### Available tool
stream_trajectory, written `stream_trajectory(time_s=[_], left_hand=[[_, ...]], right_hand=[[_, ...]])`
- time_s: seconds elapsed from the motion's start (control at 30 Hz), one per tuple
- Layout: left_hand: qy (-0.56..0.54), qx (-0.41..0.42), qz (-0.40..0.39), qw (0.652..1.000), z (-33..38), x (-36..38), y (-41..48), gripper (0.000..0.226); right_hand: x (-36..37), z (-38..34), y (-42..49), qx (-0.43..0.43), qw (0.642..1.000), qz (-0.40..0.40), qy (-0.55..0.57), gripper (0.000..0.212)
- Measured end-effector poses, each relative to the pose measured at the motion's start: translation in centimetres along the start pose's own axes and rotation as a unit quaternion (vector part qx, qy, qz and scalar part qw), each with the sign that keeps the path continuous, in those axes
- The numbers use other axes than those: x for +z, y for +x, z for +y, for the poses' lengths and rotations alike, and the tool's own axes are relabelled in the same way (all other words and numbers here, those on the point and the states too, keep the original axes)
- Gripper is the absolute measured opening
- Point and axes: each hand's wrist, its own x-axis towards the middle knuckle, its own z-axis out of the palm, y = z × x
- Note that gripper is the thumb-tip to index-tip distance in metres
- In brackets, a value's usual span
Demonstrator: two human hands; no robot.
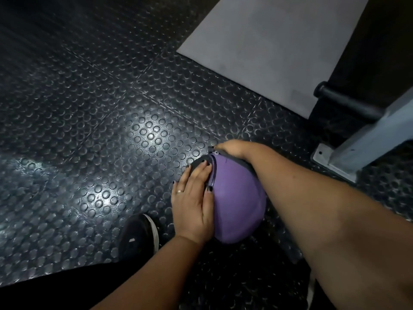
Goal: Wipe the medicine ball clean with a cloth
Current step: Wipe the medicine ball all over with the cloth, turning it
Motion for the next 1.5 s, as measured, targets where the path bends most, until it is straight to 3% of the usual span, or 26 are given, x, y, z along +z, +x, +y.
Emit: stream_trajectory(time_s=[0.13, 0.27, 0.37, 0.43, 0.5, 0.6, 0.7, 0.77, 0.93, 1.0, 1.1, 1.17, 1.27, 1.37, 1.4, 1.5], left_hand=[[-0.054, -0.03, 0.021, 0.998, -0.7, -0.2, 1.4, 0.05], [-0.09, -0.05, 0.019, 0.994, -1.3, -0.8, 4.3, 0.048], [-0.096, -0.122, 0.004, 0.988, -0.8, -0.8, 6.1, 0.05], [-0.089, -0.125, 0.015, 0.988, 0.0, -0.4, 5.5, 0.051], [-0.056, -0.126, 0.028, 0.99, 0.9, 0.3, 4.0, 0.053], [0.016, -0.08, 0.023, 0.996, 1.6, 1.0, 1.3, 0.052], [0.028, 0.023, 0.007, 0.999, 1.5, 0.9, -0.7, 0.049], [0.014, 0.06, -0.014, 0.998, 1.1, 0.6, -0.3, 0.045], [-0.046, 0.069, -0.04, 0.996, -0.3, 0.0, 3.8, 0.043], [-0.077, 0.039, -0.024, 0.996, -1.2, 0.0, 4.6, 0.042], [-0.111, -0.048, 0.004, 0.993, -1.6, 0.3, 5.9, 0.047], [-0.135, -0.119, 0.015, 0.984, -1.2, 0.3, 6.9, 0.049], [-0.16, -0.172, 0.038, 0.971, -1.2, 0.4, 7.0, 0.05], [-0.159, -0.164, 0.071, 0.971, -1.3, 0.7, 5.5, 0.046], [-0.155, -0.159, 0.079, 0.972, -1.4, 0.8, 5.0, 0.045], [-0.139, -0.119, 0.083, 0.98, -1.4, 1.0, 3.7, 0.045]], right_hand=[[1.2, -1.2, -3.4, -0.076, 0.991, 0.11, -0.029, 0.037], [8.1, -1.6, -10.4, -0.177, 0.92, 0.328, -0.121, 0.05], [10.2, -1.9, -11.6, -0.193, 0.905, 0.355, -0.132, 0.052], [8.4, -2.4, -9.9, -0.168, 0.902, 0.369, -0.145, 0.051], [5.2, -3.3, -7.1, -0.131, 0.926, 0.319, -0.154, 0.045], [1.0, -5.0, -3.0, -0.046, 0.984, 0.125, -0.117, 0.04], [-0.7, -4.4, -1.1, -0.002, 0.993, -0.04, -0.111, 0.041], [-1.0, -2.4, -0.1, 0.018, 0.994, -0.094, -0.05, 0.04], [-1.2, -0.1, 0.2, -0.001, 0.999, -0.005, 0.033, 0.034], [-0.2, -0.3, -2.0, -0.04, 0.993, 0.107, -0.026, 0.035], [5.2, -1.0, -7.3, -0.094, 0.929, 0.352, -0.057, 0.045], [9.7, -1.6, -10.5, -0.127, 0.902, 0.401, -0.099, 0.049], [11.8, -1.2, -11.8, -0.184, 0.887, 0.404, -0.13, 0.052], [7.5, -2.2, -8.8, -0.154, 0.893, 0.403, -0.131, 0.047], [5.4, -2.7, -7.1, -0.136, 0.914, 0.366, -0.115, 0.043], [-0.2, -2.3, -2.2, -0.057, 0.988, 0.144, -0.02, 0.037]])
